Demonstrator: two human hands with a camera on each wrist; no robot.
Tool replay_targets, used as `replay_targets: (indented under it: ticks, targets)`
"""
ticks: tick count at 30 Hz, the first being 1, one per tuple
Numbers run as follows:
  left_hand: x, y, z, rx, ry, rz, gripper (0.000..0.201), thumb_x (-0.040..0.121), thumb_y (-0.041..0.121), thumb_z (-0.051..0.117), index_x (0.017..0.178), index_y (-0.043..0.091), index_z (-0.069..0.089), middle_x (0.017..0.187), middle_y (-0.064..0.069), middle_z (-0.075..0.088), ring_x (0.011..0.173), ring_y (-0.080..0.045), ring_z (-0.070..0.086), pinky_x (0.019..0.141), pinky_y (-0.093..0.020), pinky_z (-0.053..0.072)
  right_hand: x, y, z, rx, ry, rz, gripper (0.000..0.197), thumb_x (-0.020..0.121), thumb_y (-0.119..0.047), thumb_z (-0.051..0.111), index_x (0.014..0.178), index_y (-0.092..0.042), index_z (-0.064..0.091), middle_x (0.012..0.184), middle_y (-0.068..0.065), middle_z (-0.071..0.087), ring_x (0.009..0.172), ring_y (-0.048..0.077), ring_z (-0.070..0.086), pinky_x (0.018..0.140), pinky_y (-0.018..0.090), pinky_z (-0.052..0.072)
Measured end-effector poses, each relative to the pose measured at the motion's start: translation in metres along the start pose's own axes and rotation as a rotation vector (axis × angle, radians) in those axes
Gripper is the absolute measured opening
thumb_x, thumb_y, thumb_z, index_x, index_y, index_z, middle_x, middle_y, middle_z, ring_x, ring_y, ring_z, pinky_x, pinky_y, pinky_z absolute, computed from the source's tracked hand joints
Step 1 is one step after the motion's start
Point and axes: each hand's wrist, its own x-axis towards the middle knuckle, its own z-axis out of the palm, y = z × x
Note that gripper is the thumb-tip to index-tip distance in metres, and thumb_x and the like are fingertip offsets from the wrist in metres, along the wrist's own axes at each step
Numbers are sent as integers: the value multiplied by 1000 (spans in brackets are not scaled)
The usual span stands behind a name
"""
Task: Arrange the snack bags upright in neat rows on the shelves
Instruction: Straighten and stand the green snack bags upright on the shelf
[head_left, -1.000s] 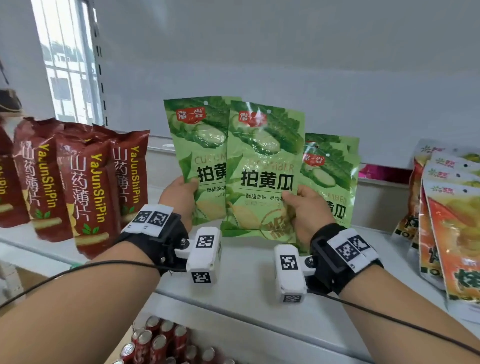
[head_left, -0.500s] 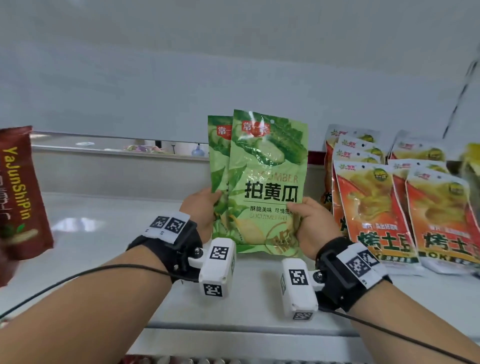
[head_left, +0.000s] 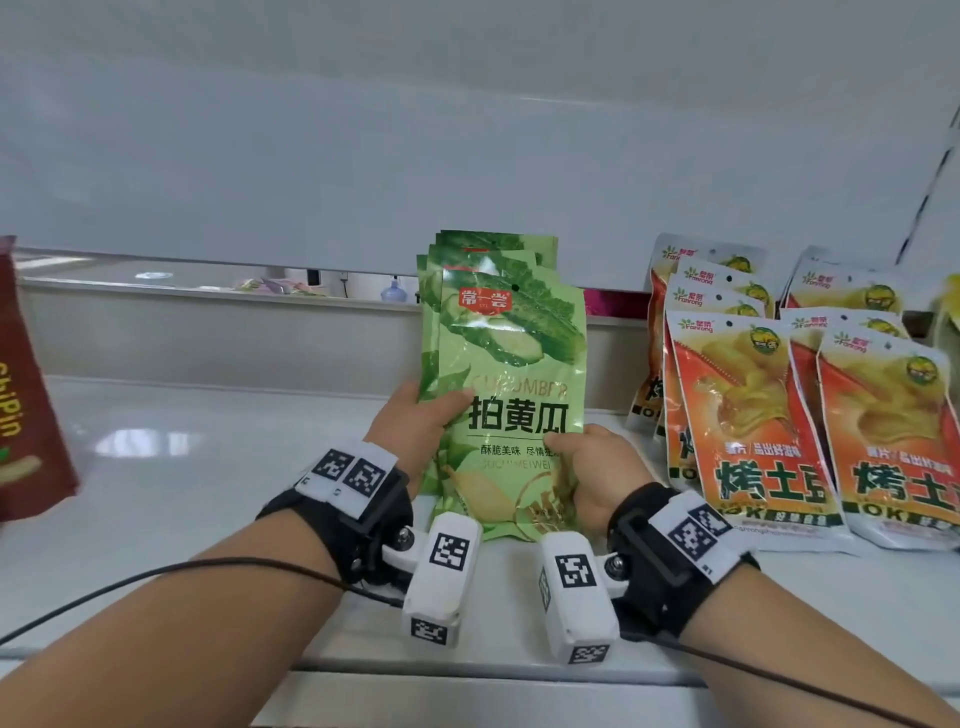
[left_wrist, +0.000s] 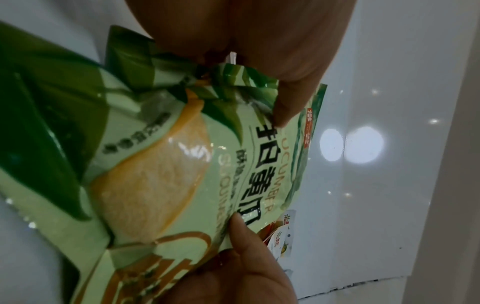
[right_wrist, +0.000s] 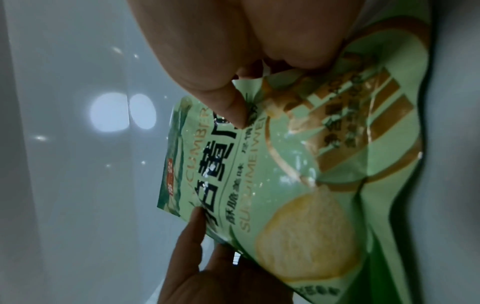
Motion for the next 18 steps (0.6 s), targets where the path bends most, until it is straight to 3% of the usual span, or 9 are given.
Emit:
replay_targets:
  ticks: [2,4,8,11,14,16,18]
  targets:
    - [2,-3,-4,25,23,16,74,66,30,78,130,6,48,108,-15,69,86,-29,72,72,-43,59,1,-1,0,-37,-16,6,11,89,-3,55,100,-3,52,99,25,68,91,44,66,84,61,50]
    - [5,-2,-7,83,40,28,77,63,30,79,130,6,46,106,-12,69,89,-28,71,80,-47,58,2,-6,-5,-97,-66,-9,12,88,-5,58,100,-3,54,95,20,70,88,38,68,81,51,54]
    - [7,5,-9,102,20,30,84,62,23,78,135,10,38,109,-12,67,92,-30,69,87,-50,55,13,-32,-22,-337,-110,-151,55,74,-25,75,119,-14,47,117,3,56,109,24,52,88,38,43]
    - [12,12,-10,132,7,29,84,70,16,77,141,12,33,114,-13,65,95,-30,68,88,-48,54,26,-56,-25,-263,-181,-175,93,57,-33,78,139,-17,36,133,7,46,121,25,43,98,39,37]
    - [18,18,-14,161,-8,9,86,79,13,73,149,14,22,131,-15,56,105,-31,62,95,-47,50,37,-72,-23,-296,-257,-186,118,45,-36,81,146,-16,23,145,13,39,129,29,41,108,43,32]
    - [23,22,-16,188,-32,-2,95,78,18,74,152,17,14,143,-13,46,117,-31,55,102,-47,43,43,-78,-20,-353,-298,-176,126,42,-38,82,148,-15,19,148,15,35,133,31,38,111,48,29]
    - [26,27,-17,192,-79,-13,101,74,25,78,152,20,14,147,-11,42,121,-29,53,104,-45,41,48,-79,-18,-396,-334,-164,121,48,-36,80,149,-13,18,151,16,31,136,31,34,113,51,26]
